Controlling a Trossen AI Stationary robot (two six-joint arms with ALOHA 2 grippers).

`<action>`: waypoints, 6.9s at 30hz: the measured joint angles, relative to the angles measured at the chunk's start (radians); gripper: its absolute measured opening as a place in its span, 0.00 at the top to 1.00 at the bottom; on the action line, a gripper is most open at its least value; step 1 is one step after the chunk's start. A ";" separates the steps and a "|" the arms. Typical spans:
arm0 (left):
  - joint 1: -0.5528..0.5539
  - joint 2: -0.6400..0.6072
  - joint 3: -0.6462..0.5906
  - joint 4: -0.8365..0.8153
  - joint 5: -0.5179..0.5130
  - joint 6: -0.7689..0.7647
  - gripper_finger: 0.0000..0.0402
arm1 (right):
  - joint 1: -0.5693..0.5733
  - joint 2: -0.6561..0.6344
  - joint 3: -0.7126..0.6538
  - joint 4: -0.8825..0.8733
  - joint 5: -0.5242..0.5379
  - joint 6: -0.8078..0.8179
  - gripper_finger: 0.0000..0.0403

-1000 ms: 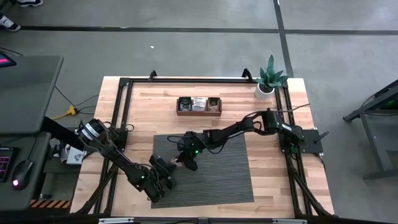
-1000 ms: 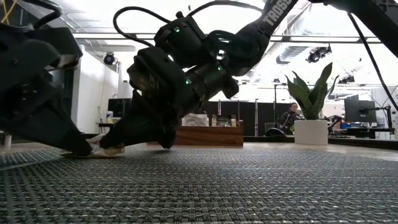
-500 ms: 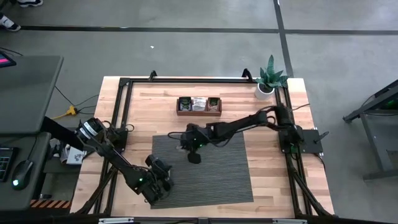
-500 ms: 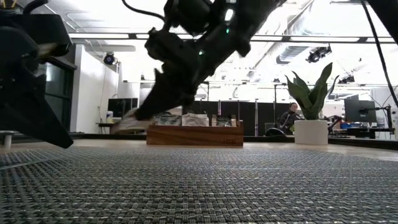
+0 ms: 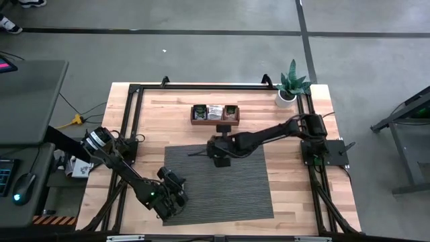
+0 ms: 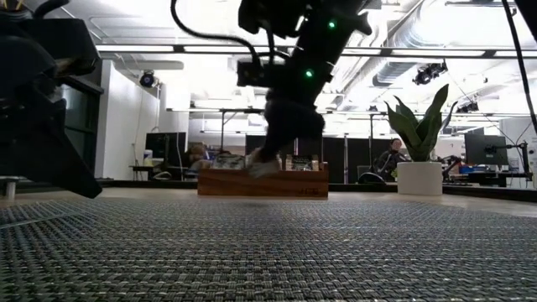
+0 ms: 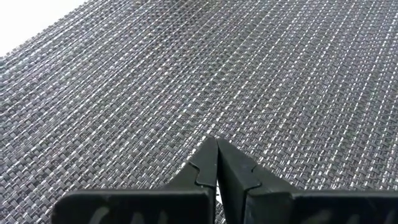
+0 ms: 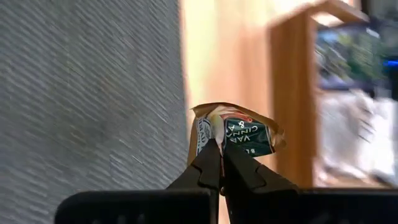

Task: Pick & Place Tea
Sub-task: Put the light brown tea bag into the right compartment of the wooden organizer, then return to Home Position

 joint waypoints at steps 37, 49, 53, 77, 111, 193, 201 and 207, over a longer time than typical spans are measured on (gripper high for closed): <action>0.000 0.011 0.001 0.006 -0.042 0.019 1.00 | -0.095 -0.379 -0.707 0.735 0.197 -0.437 1.00; 0.000 0.011 0.001 0.009 -0.038 0.020 1.00 | -0.258 -0.379 -0.705 0.776 0.045 -0.561 1.00; 0.000 0.011 0.001 0.008 -0.039 0.023 1.00 | -0.289 -0.378 -0.705 0.783 -0.003 -0.582 1.00; 0.000 0.011 0.001 0.008 -0.042 0.023 1.00 | -0.384 -0.375 -0.705 0.765 -0.175 -0.576 0.95; 0.000 0.012 0.001 0.008 -0.018 0.019 1.00 | -0.381 -0.396 -0.705 0.743 -0.127 -0.497 0.60; 0.799 -1.682 -0.910 0.565 0.501 1.356 1.00 | -0.464 -1.622 -1.427 0.861 -0.752 0.080 1.00; 0.799 -1.728 -0.911 0.560 0.514 1.402 1.00 | -0.464 -1.622 -1.427 0.838 -0.700 0.099 1.00; 0.799 -1.728 -0.911 0.559 0.518 1.394 1.00 | -0.383 -1.622 -1.427 0.849 -0.601 0.131 1.00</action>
